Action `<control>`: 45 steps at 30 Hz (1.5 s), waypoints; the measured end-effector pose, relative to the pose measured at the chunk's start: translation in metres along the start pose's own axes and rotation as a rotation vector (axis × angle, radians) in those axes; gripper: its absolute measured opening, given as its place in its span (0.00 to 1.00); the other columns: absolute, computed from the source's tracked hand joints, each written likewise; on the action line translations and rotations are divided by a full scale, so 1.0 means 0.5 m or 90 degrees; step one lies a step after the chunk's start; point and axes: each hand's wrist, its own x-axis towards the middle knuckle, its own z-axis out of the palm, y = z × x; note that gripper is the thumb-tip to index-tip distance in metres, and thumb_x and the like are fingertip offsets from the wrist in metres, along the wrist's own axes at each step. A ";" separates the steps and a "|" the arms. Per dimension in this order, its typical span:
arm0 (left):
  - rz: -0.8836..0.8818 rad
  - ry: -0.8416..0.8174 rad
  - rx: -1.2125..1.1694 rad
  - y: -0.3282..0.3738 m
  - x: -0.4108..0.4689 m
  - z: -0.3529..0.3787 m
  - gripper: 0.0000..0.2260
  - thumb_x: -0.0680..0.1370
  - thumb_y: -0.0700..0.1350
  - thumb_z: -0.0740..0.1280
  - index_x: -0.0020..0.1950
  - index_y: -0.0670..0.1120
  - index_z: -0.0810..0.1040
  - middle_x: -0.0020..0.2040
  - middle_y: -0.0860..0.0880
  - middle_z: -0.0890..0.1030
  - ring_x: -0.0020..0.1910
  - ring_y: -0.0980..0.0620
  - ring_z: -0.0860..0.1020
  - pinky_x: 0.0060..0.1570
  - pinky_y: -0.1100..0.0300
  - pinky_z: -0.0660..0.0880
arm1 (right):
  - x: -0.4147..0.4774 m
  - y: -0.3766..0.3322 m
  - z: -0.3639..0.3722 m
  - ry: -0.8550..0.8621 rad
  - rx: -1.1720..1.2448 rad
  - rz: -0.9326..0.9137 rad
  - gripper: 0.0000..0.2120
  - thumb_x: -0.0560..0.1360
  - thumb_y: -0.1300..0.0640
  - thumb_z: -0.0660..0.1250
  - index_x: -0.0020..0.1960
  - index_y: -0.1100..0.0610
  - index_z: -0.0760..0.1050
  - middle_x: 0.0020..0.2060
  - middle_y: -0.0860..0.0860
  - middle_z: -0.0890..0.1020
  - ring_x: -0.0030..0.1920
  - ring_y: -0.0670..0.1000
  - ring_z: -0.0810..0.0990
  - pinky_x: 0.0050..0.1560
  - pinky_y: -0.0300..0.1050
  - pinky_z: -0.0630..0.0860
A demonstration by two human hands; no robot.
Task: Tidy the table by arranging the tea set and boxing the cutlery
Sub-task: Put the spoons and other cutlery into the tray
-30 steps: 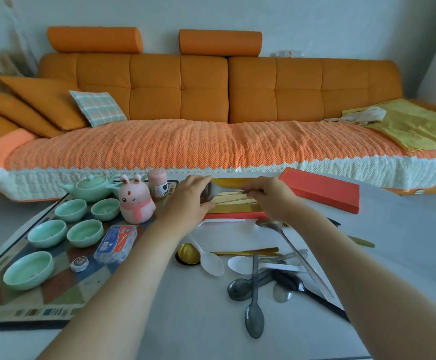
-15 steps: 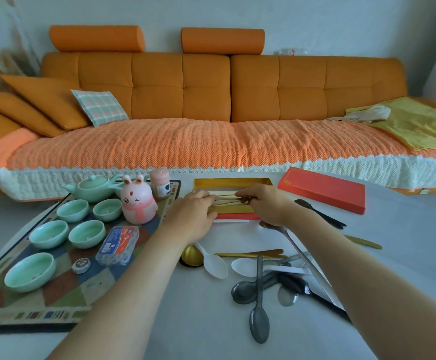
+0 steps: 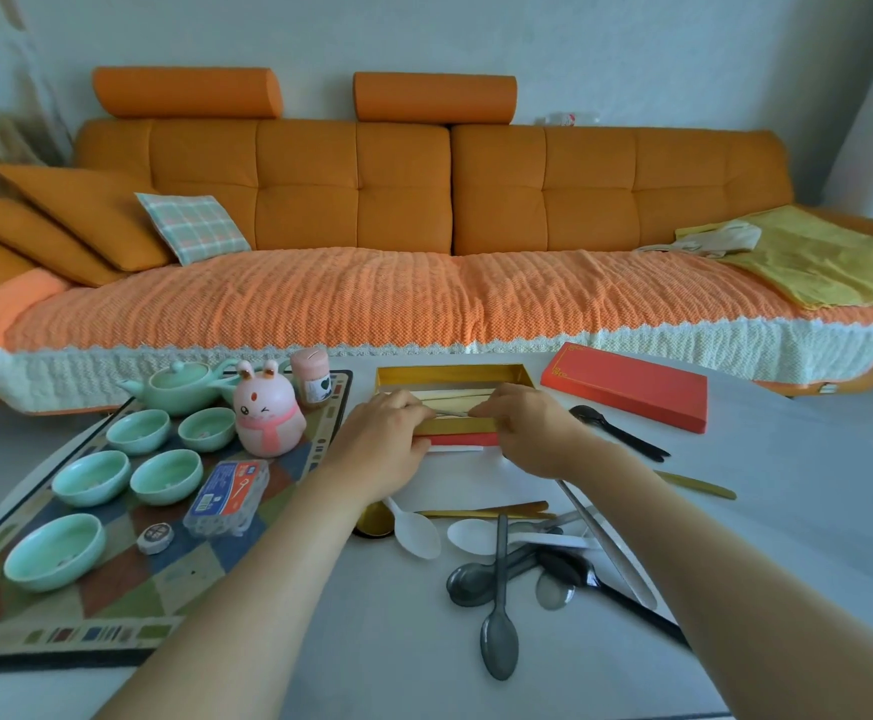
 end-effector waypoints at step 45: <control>-0.046 0.058 -0.353 0.007 0.023 -0.065 0.19 0.76 0.49 0.72 0.66 0.53 0.75 0.57 0.50 0.73 0.55 0.52 0.74 0.51 0.63 0.66 | -0.023 -0.039 -0.068 0.086 0.161 0.094 0.13 0.80 0.58 0.62 0.55 0.47 0.82 0.43 0.49 0.85 0.30 0.56 0.74 0.32 0.51 0.73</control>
